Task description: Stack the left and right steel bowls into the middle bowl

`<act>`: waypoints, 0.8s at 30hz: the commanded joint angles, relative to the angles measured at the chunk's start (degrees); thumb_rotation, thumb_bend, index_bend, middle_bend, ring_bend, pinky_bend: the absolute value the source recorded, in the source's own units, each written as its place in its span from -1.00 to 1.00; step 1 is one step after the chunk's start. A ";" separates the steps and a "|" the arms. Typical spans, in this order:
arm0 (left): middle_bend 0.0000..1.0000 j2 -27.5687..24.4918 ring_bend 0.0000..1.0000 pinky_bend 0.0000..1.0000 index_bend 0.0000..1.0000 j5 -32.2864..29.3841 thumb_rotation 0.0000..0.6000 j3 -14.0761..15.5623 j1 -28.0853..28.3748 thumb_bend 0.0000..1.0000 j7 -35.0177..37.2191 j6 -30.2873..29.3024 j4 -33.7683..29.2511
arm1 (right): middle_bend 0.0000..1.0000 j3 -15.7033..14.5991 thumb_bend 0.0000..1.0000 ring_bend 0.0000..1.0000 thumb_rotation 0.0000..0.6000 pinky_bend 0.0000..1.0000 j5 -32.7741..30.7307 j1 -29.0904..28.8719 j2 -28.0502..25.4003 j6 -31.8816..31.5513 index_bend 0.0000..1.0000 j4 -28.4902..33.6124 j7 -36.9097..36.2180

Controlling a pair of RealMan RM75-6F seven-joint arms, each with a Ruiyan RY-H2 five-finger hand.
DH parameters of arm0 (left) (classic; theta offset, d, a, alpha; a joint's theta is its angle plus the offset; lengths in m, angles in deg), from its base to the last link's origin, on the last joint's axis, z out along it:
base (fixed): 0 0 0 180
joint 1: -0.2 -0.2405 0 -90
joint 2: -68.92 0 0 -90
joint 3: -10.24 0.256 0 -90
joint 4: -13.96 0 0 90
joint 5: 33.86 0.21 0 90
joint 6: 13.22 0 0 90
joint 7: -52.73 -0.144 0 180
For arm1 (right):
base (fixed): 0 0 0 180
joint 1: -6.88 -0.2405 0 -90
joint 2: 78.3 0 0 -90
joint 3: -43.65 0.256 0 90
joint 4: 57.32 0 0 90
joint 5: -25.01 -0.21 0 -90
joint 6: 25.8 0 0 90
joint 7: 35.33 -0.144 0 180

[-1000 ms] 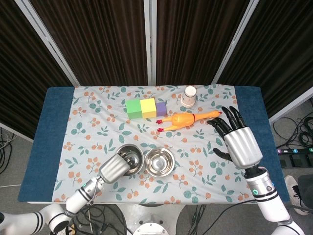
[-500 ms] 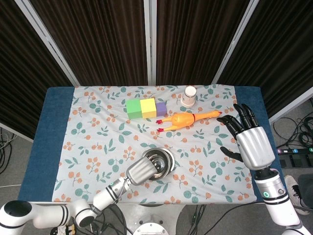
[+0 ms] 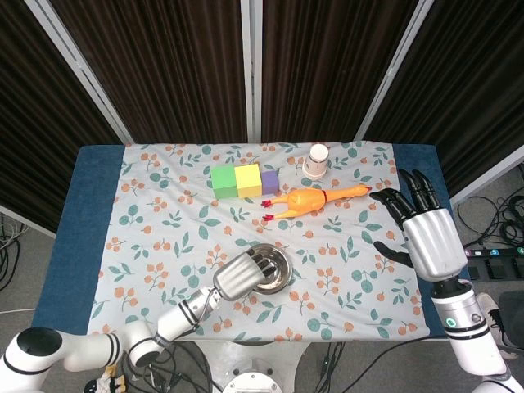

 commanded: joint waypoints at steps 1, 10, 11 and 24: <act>0.15 -3.16 0.02 0.19 -0.18 -0.45 1.00 0.02 -0.68 -0.59 -1.35 -1.41 -2.71 | -0.43 -0.19 -1.00 -0.93 1.00 -1.00 0.24 0.01 0.20 0.22 -0.52 -0.06 -0.07; 0.04 -16.66 -0.11 0.07 -0.18 -10.57 1.00 1.45 -10.07 -0.62 -8.59 -6.33 -13.41 | -0.43 -2.22 -1.00 -0.93 1.00 -1.00 0.31 0.14 2.10 2.26 -0.52 -2.19 0.34; 0.03 -18.00 -0.12 0.06 -0.18 -11.62 1.00 1.70 -11.23 -0.62 -8.66 -7.17 -14.02 | -0.43 -2.52 -1.00 -0.93 1.00 -1.00 0.27 0.25 2.46 2.39 -0.52 -2.59 0.26; -0.49 -22.83 -0.58 -0.35 -0.45 -13.27 1.00 7.04 -29.75 -0.72 12.60 -27.09 -8.16 | -0.56 -10.16 -1.00 -0.99 1.00 -1.00 5.60 7.66 13.02 -4.49 -0.52 -20.01 -2.93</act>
